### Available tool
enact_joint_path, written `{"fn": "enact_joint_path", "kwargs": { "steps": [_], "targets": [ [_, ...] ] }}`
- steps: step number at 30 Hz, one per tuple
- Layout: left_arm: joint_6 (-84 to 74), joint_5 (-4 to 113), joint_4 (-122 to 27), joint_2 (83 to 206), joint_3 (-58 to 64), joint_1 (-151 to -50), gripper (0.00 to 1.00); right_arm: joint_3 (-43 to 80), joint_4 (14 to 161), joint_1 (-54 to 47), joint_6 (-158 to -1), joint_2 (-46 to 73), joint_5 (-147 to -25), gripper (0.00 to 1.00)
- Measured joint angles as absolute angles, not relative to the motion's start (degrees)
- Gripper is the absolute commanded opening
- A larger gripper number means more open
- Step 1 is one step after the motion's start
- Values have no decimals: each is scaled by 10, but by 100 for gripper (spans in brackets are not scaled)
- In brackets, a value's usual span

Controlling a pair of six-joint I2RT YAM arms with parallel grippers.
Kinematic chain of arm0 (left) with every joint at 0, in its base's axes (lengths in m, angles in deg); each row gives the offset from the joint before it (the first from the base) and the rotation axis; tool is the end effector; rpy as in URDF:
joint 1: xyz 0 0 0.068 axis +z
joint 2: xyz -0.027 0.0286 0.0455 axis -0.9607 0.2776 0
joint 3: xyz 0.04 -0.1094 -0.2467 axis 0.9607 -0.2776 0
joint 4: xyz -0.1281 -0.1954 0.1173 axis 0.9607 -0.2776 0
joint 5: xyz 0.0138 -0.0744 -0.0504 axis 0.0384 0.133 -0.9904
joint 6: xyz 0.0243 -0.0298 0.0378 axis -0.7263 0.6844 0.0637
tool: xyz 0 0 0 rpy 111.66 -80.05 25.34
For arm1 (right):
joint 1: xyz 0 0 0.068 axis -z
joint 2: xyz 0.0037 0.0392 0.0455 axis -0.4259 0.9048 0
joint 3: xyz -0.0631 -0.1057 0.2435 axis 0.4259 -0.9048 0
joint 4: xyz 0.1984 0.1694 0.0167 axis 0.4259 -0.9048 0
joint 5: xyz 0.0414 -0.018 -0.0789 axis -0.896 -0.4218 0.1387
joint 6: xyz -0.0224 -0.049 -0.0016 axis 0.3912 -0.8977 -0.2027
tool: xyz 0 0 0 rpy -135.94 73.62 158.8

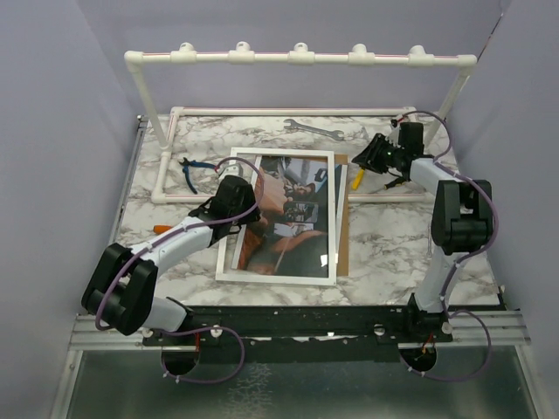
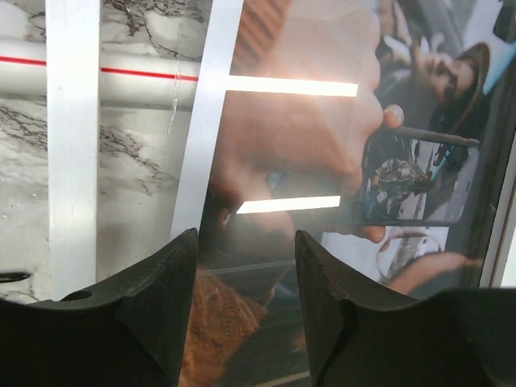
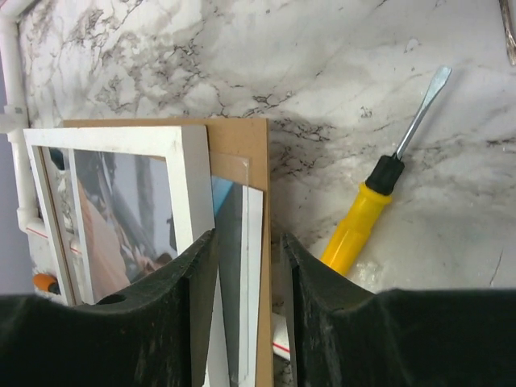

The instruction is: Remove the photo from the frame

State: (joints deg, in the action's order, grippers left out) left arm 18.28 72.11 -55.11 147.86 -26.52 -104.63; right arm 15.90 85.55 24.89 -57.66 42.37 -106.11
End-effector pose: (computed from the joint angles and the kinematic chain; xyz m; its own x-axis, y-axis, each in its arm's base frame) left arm 0.2469 -0.1400 0.2052 -0.6950 -0.2385 -0.6784 0.0037 0.9422 -0.3350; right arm 0.4233 0.0190 0.1988 -0.7281 0.4234 -0.5390 -0.0196 0.7732 0.6338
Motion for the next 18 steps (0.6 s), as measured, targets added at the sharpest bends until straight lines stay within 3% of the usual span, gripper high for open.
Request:
{"fn": "enact_joint_path", "kwargs": {
  "steps": [18],
  "targets": [
    [179, 705, -542, 1497, -258, -1021, 48, 209, 853, 249, -581, 504, -1111, 35]
  ]
}}
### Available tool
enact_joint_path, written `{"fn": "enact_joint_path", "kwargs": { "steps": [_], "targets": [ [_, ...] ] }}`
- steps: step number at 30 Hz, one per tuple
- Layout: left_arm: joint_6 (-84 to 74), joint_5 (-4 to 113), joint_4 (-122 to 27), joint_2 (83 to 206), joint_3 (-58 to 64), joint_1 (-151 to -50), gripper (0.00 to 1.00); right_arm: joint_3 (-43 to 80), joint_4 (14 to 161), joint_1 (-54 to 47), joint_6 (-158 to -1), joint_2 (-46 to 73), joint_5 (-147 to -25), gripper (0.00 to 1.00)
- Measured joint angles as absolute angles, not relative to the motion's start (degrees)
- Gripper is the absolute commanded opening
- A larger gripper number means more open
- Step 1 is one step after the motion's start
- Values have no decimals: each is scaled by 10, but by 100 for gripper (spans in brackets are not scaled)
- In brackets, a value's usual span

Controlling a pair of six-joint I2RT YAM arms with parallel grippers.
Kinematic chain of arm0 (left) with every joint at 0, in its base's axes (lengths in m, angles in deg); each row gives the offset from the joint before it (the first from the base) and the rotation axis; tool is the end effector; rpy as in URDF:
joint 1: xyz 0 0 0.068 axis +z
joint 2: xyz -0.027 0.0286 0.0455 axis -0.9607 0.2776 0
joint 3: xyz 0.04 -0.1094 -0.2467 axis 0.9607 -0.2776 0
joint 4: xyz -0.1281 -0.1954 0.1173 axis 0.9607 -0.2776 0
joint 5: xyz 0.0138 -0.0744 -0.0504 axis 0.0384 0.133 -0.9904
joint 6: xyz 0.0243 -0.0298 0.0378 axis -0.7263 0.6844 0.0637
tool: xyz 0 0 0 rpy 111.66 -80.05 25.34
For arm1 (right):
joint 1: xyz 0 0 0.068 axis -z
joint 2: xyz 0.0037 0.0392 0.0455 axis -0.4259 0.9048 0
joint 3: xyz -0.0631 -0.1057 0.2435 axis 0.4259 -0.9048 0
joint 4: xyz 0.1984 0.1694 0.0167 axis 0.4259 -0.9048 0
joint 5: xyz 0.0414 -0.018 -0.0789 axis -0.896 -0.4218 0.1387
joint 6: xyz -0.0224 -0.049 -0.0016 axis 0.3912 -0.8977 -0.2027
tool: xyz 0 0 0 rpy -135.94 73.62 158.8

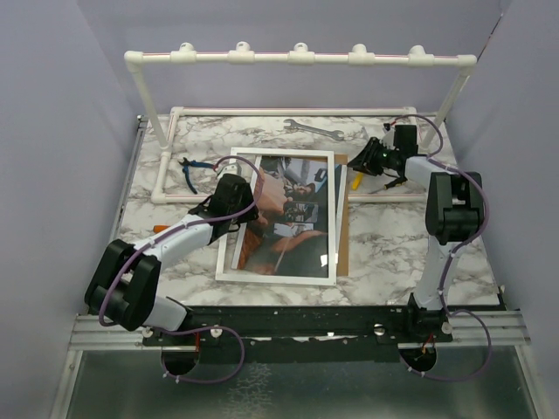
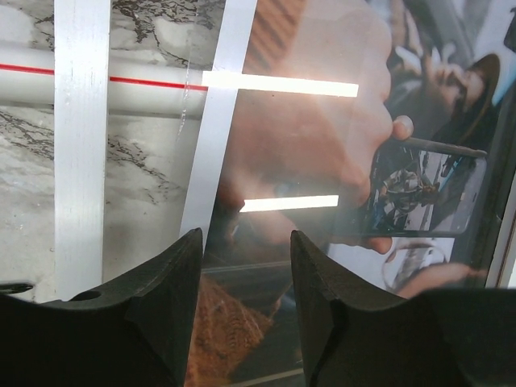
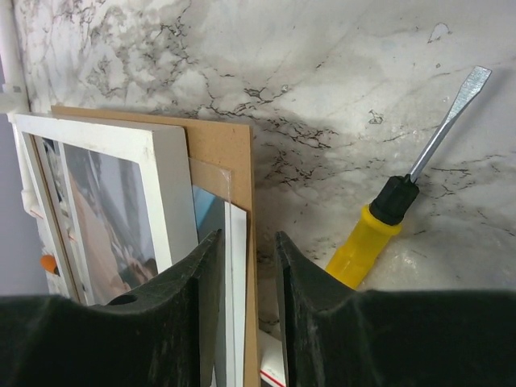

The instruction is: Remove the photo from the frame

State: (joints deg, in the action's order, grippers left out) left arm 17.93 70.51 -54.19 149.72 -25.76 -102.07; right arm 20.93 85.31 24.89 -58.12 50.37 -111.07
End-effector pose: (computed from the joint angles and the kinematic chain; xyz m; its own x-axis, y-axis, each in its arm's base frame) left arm 0.2581 -0.1327 0.2020 -0.6971 -0.2591 -0.6686 -0.0184 0.9386 -0.3446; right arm 0.4467 0.0218 0.1686 -0.7836 0.3960 -0.4788 -0.0386 0.7380 0.6737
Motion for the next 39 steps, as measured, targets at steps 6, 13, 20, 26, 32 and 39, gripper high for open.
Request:
{"fn": "enact_joint_path", "kwargs": {
  "steps": [6, 13, 20, 26, 32, 39],
  "targets": [
    [177, 705, -538, 1507, -258, -1021, 45, 218, 852, 249, -581, 517, -1120, 32],
    [174, 701, -538, 1510, -258, -1021, 44, 241, 852, 248, -580, 522, -1126, 28],
    [173, 697, -538, 1510, -258, -1021, 44, 244, 852, 244, -580, 530, -1132, 28],
    [172, 696, -538, 1510, -258, -1021, 44, 244, 852, 244, -579, 538, -1137, 26],
    [171, 696, -538, 1510, -258, -1020, 43, 244, 852, 241, -578, 540, -1142, 22],
    [171, 695, -537, 1510, -258, -1020, 43, 244, 853, 241, -577, 540, -1145, 20]
  ]
}}
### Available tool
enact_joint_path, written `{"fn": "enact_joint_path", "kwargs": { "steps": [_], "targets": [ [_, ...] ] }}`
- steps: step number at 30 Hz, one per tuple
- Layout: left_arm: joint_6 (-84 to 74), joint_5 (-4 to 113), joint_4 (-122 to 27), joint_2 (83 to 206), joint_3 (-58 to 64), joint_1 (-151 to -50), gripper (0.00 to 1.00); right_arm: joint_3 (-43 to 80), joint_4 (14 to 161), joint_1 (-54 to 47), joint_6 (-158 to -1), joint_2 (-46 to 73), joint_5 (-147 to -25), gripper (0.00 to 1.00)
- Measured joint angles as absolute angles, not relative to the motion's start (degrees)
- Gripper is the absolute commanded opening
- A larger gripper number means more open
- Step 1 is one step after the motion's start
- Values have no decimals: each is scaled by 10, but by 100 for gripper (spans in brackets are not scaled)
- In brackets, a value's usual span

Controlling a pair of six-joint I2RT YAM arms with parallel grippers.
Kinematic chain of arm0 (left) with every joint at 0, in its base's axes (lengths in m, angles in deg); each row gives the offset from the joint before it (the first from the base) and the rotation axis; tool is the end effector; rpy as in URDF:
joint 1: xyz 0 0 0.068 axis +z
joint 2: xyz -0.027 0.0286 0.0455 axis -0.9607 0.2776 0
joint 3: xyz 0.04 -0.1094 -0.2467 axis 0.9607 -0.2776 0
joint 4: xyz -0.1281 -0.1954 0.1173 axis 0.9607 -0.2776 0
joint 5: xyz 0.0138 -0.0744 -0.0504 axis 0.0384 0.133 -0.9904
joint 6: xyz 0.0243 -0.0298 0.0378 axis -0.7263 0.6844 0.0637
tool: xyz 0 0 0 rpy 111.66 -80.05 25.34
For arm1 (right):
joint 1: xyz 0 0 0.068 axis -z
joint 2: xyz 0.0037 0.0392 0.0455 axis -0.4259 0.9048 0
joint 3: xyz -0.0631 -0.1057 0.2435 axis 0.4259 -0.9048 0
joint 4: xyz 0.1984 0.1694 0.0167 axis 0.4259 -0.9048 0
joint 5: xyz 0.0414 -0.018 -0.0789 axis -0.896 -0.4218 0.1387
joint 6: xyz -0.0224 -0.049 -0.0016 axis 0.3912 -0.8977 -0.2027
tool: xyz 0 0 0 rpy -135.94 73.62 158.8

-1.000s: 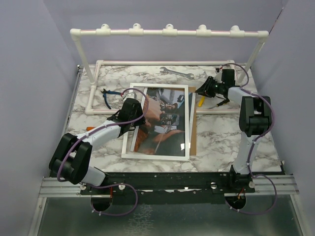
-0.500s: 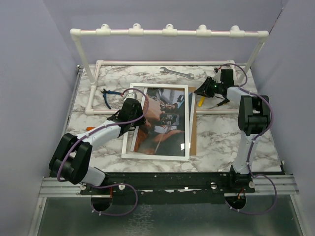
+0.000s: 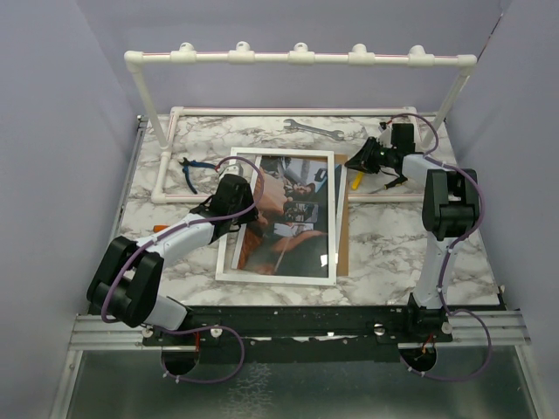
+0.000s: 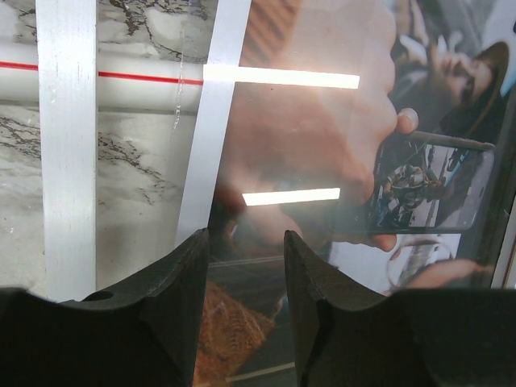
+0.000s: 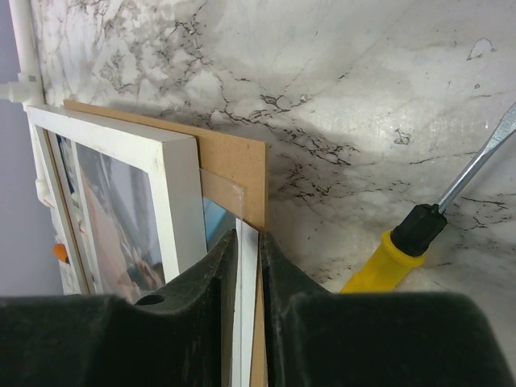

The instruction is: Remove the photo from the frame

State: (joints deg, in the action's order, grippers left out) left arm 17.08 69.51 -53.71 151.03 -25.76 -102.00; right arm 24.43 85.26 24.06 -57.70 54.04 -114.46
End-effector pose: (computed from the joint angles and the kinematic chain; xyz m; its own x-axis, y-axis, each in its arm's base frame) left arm 0.2603 -0.1342 0.1964 -0.7123 -0.2392 -0.6598 -0.0032 0.9412 -0.3378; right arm 0.4596 0.0302 0.1601 -0.8085 0.3734 -0.4550 -0.0719 0.7046 0.7060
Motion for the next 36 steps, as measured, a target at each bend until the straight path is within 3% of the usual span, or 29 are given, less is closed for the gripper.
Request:
{"fn": "enact_joint_path", "kwargs": {
  "steps": [15, 29, 36],
  "targets": [
    [171, 694, -533, 1516, -258, -1020, 43, 244, 853, 240, -577, 540, -1145, 19],
    [171, 692, -529, 1520, -258, -1020, 43, 248, 847, 237, -589, 540, -1144, 25],
    [171, 690, -526, 1522, -258, -1020, 42, 253, 836, 233, -597, 540, -1141, 36]
  ]
}}
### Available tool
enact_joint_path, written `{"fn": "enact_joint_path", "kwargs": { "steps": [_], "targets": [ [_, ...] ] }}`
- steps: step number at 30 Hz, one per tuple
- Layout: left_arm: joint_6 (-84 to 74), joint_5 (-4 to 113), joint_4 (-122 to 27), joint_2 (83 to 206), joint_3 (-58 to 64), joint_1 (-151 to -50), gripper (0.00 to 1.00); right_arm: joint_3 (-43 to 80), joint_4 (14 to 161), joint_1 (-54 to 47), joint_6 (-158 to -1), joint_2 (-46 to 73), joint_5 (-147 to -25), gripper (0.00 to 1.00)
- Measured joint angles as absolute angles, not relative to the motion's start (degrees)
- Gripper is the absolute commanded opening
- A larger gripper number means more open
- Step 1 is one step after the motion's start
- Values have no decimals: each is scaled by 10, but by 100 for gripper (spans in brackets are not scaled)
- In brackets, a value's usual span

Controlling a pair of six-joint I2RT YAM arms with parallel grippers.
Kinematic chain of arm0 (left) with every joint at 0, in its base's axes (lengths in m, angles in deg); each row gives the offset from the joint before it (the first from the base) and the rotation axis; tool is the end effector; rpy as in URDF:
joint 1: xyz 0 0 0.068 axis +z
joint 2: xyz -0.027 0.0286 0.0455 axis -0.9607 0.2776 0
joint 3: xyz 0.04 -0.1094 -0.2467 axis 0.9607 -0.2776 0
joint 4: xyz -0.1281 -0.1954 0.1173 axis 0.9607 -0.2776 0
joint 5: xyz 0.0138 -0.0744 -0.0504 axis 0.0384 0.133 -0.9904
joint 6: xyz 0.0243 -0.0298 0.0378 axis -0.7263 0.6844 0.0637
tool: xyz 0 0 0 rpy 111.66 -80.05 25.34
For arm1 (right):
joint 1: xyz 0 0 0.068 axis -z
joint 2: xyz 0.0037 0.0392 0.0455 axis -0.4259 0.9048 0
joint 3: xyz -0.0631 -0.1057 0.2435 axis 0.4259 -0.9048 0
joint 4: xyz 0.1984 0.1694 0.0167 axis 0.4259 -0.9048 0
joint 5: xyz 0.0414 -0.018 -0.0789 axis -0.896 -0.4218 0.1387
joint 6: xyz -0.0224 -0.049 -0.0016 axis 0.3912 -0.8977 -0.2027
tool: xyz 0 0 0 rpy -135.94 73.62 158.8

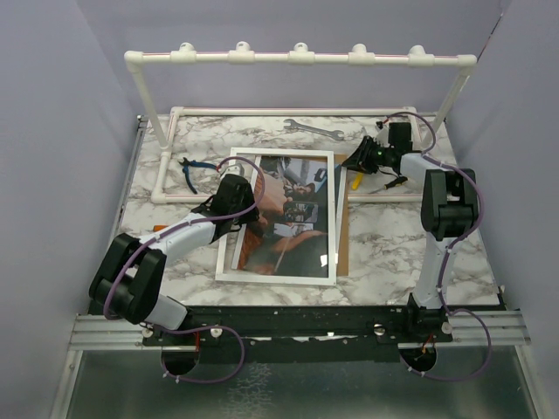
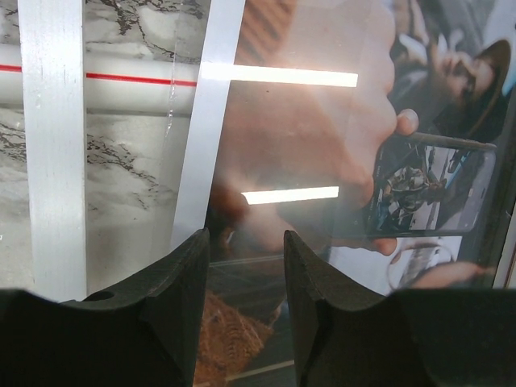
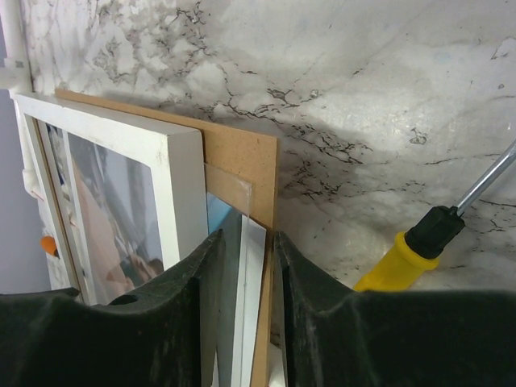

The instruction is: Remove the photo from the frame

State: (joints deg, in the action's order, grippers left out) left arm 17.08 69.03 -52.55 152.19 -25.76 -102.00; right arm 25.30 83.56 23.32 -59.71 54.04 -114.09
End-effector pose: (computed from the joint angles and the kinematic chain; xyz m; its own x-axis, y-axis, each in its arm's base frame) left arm 0.2630 -0.1359 0.1924 -0.7155 -0.2381 -0.6568 0.0017 0.9395 -0.3425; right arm 0.4599 0.0360 0.1624 -0.8151 0.3396 -0.4694 -0.0962 0.7197 0.6876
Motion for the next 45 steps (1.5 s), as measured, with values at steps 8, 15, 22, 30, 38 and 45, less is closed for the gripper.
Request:
{"fn": "enact_joint_path", "kwargs": {
  "steps": [8, 15, 22, 30, 38, 45],
  "targets": [
    [171, 686, -524, 1528, -258, -1020, 42, 258, 823, 232, -604, 540, -1134, 32],
    [171, 684, -523, 1528, -258, -1020, 42, 258, 819, 230, -608, 537, -1128, 40],
    [171, 684, -523, 1528, -258, -1020, 42, 258, 819, 229, -612, 530, -1121, 31],
    [171, 684, -523, 1528, -258, -1020, 42, 258, 818, 229, -612, 530, -1121, 27],
    [171, 684, -523, 1528, -258, -1020, 42, 258, 819, 226, -612, 530, -1122, 26],
    [171, 684, -523, 1528, -258, -1020, 42, 258, 820, 226, -609, 530, -1126, 25]
  ]
}}
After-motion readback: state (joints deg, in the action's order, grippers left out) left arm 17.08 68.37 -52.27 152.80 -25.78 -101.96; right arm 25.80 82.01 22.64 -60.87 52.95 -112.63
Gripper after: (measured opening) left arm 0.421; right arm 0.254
